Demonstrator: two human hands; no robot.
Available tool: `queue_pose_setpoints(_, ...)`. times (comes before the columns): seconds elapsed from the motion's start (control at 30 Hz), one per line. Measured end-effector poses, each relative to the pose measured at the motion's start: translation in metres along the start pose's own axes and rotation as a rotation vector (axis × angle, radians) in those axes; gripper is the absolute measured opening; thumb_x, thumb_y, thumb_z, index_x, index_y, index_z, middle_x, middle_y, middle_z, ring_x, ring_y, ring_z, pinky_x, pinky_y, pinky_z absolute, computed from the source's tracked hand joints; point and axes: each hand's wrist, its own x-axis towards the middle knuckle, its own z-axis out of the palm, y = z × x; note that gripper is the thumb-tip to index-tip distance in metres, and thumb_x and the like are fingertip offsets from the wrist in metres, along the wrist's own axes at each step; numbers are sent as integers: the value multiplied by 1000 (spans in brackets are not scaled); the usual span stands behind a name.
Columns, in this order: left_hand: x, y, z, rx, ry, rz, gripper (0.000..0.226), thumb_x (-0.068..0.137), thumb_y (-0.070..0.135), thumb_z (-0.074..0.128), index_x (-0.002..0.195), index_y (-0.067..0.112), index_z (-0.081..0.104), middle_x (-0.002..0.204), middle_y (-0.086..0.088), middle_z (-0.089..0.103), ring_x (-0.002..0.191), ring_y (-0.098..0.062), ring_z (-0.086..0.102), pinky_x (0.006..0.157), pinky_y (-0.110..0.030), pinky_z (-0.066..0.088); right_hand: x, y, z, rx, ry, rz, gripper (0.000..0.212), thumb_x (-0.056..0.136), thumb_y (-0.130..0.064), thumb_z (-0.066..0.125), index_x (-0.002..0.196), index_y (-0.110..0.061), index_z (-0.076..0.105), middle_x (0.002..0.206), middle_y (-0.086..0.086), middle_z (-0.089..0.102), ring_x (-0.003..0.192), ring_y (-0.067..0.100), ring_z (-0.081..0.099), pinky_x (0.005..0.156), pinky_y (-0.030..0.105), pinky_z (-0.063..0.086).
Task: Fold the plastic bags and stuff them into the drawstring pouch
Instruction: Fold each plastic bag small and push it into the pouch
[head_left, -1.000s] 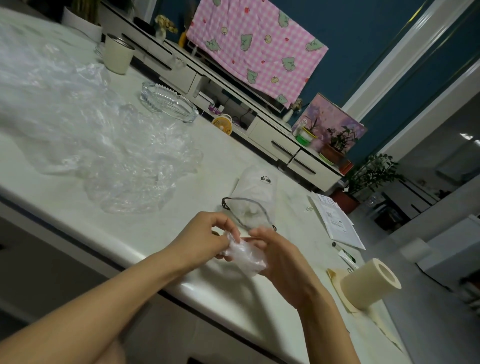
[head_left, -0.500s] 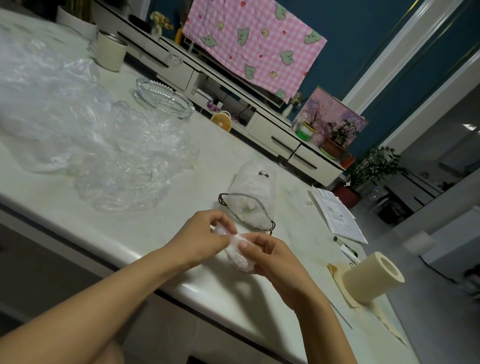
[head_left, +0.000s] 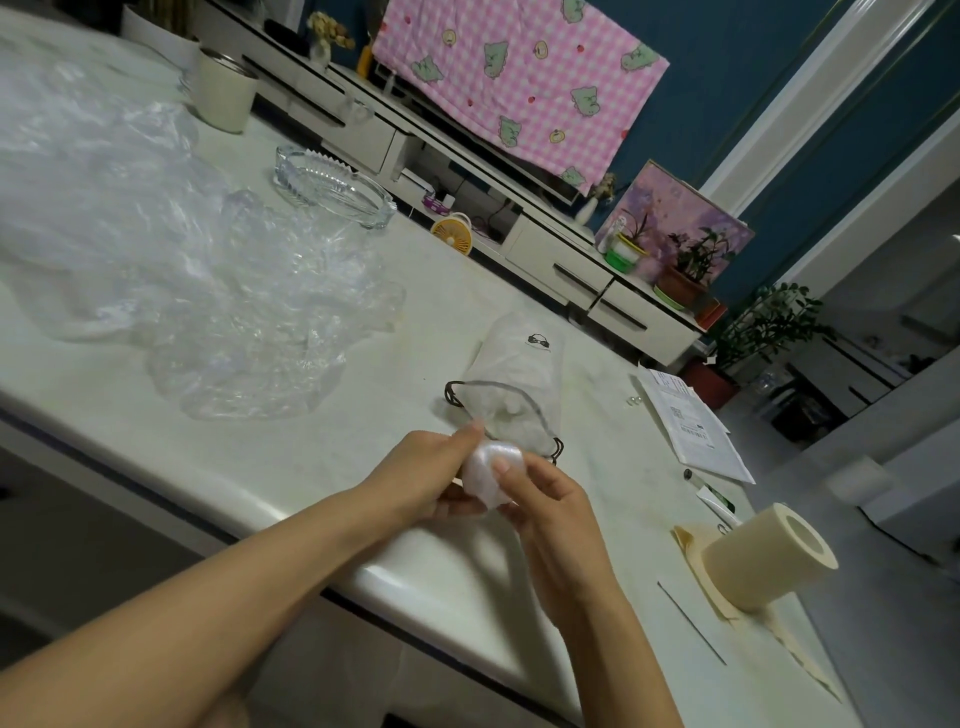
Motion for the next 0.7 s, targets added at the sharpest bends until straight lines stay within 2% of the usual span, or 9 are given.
queue_pose_setpoints(0.1, 1, -7, 4, 84, -69, 7, 29, 92, 34, 54, 93, 7, 66, 79, -6, 66, 62, -13, 60, 59, -18, 50, 3, 3, 7, 12, 83, -13, 25, 84, -30, 61, 91, -9, 73, 88, 10, 71, 84, 20, 62, 83, 40, 49)
queue_pose_setpoints(0.17, 3, -12, 5, 131, -40, 36, 19, 94, 23, 54, 83, 9, 62, 76, -6, 64, 54, -7, 59, 54, -14, 49, 4, 0, 7, 73, 72, 10, 27, 95, -18, 49, 93, -2, 71, 81, 10, 69, 76, 20, 61, 74, 34, 50)
queue_pose_setpoints(0.23, 7, -16, 4, 201, 17, 82, 22, 96, 13, 50, 76, 9, 58, 67, -6, 60, 44, -1, 55, 47, -11, 44, 4, -2, 5, 107, 46, 63, 27, 95, -8, 44, 93, 2, 69, 78, 12, 67, 70, 20, 59, 67, 30, 50)
queue_pose_setpoints(0.37, 13, -24, 9, 355, 84, 179, 25, 95, 6, 48, 72, 9, 57, 60, -1, 58, 38, 3, 50, 47, -12, 40, 7, 3, -6, 7, 138, 37, 9, 83, 2, 61, 90, 2, 67, 82, 16, 69, 73, 23, 64, 76, 40, 52)
queue_pose_setpoints(0.43, 17, -28, 12, 395, 92, 181, 19, 94, 6, 48, 80, 1, 59, 62, -2, 58, 40, 2, 52, 50, -18, 44, 10, 7, -10, -55, 187, -8, 14, 79, 4, 68, 93, 5, 64, 80, 13, 68, 75, 24, 64, 73, 39, 52)
queue_pose_setpoints(0.5, 19, -29, 13, 385, 95, 173, 13, 93, 11, 51, 93, 0, 59, 67, -4, 60, 48, -7, 57, 56, -27, 49, 14, 8, -13, -83, 251, -53, 12, 78, 6, 68, 87, 1, 62, 74, 8, 65, 73, 23, 62, 67, 31, 51)
queue_pose_setpoints(0.57, 21, -28, 13, 432, 174, 235, 11, 92, 19, 55, 100, 11, 58, 86, -3, 60, 70, -16, 60, 71, -29, 48, 19, 8, -17, -90, 350, -77, 17, 78, 9, 68, 85, -4, 59, 73, 8, 63, 71, 23, 61, 67, 30, 49)
queue_pose_setpoints(0.63, 26, -23, 9, 672, 344, 390, 17, 91, 22, 54, 106, 15, 57, 110, -1, 51, 100, -19, 53, 88, -23, 37, 24, 7, -21, -84, 420, -86, 28, 77, 8, 69, 87, -12, 52, 71, 7, 63, 63, 19, 61, 66, 29, 48)
queue_pose_setpoints(0.7, 37, -15, 4, 949, 470, 616, 27, 88, 16, 58, 115, 13, 56, 125, -6, 45, 115, -25, 45, 97, -29, 33, 30, 8, -24, -170, 437, -136, 36, 75, 5, 72, 88, -18, 48, 71, 3, 63, 59, 12, 60, 64, 25, 49)
